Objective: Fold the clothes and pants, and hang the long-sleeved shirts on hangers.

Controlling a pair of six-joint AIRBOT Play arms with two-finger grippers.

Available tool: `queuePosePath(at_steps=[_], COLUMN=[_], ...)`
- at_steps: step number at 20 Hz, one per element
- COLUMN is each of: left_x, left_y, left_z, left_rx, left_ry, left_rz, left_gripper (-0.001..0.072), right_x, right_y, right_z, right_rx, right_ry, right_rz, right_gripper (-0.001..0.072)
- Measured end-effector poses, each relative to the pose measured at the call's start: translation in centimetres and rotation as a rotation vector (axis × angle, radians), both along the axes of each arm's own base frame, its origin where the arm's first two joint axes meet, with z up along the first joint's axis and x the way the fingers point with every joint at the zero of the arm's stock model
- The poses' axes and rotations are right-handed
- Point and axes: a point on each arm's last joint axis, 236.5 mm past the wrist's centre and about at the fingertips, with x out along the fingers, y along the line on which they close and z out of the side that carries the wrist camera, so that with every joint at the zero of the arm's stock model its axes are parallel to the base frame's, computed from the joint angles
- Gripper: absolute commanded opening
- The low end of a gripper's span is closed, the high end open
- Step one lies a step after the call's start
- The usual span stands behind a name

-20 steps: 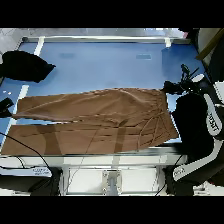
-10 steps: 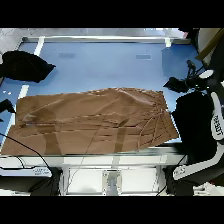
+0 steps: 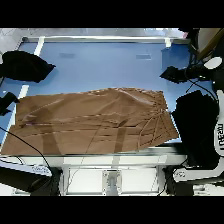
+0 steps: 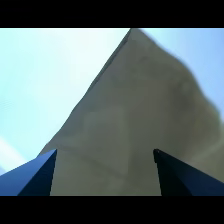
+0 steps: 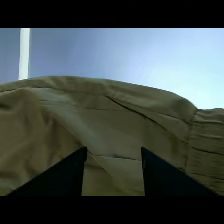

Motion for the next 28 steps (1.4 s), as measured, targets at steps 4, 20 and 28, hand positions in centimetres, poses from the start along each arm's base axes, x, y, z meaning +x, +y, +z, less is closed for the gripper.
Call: queuePosePath(at_steps=[4,20,28], left_x=[1.0,7.2,10.7], left_y=[2.3,-0.1,3.3], left_z=[-1.5,-2.4,4.0], left_rx=[-0.014,-0.236,-0.107], left_ry=[-0.081,-0.371,-0.505], left_rz=[0.072,-0.028,-0.053], left_gripper=[0.0708,0.0017,0.05], right_x=[-0.8,-2.2,-2.2], right_y=[4.4,10.5,10.4], right_z=[0.5,0.6,0.5], right_rx=[0.004,0.022,0.018], right_ry=[-0.001,0.017,0.02], right_rz=[0.086,0.175,0.172], right_gripper=[0.0392,0.039,0.0392])
